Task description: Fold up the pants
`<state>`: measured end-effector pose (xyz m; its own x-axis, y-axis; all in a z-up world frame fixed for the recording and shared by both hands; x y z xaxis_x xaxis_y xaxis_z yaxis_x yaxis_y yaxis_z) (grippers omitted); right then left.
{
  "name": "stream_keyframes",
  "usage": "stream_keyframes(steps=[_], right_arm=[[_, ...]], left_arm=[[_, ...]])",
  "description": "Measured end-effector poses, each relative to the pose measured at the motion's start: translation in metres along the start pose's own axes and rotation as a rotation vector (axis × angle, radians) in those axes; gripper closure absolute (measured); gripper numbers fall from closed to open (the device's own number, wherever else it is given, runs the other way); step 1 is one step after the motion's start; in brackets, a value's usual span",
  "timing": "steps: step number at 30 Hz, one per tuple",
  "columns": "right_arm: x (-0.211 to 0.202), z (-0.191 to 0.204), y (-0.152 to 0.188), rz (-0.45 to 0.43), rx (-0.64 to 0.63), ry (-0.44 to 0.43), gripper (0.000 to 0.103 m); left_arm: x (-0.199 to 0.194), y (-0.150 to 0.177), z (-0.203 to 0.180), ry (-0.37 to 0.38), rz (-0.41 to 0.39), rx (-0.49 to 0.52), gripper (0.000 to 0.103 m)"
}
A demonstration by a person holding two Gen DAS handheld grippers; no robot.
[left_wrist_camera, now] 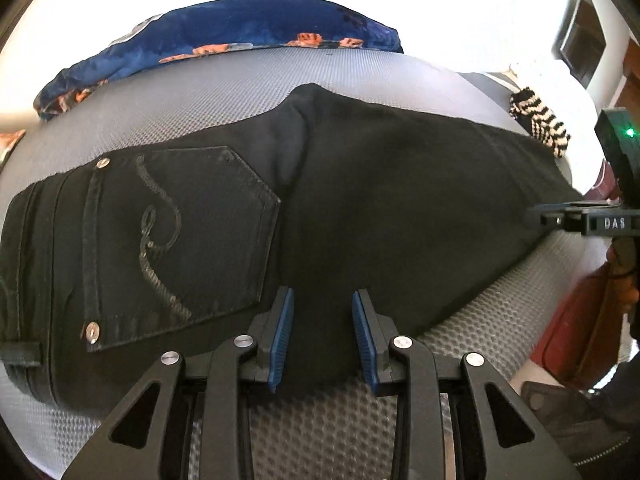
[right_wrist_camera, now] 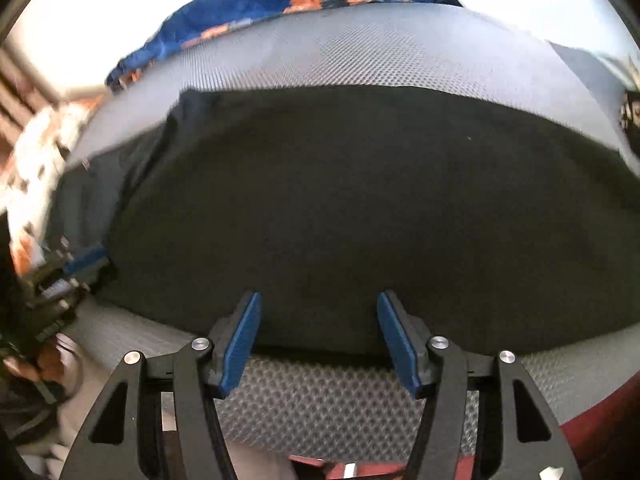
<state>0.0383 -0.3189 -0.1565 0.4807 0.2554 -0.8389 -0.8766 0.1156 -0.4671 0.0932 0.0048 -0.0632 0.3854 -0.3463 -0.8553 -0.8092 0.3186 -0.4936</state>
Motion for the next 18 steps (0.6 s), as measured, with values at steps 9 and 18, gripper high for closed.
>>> stream_keyframes(steps=[9, 18], right_arm=[[-0.068, -0.114, 0.009, -0.211, 0.448, -0.106, 0.044], [-0.094, -0.241, 0.067, -0.316, 0.865, -0.127, 0.047]], left_arm=[[-0.045, -0.018, 0.044, -0.037, -0.080, -0.154, 0.058], [-0.094, -0.033, 0.075, -0.175, -0.099, -0.148, 0.051]])
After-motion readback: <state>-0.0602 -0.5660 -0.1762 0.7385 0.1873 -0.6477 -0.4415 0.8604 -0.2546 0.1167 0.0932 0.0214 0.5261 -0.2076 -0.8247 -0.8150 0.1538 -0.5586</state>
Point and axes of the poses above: each gripper's, at about its wrist camera, not at the fingertips, and x roughly the way its jaws point, z to its left, y to its underside, the point moved 1 cm from there along x, roughly the way its jaws point, and after that the axes turned 3 degrees about -y, right-handed, at the moved point
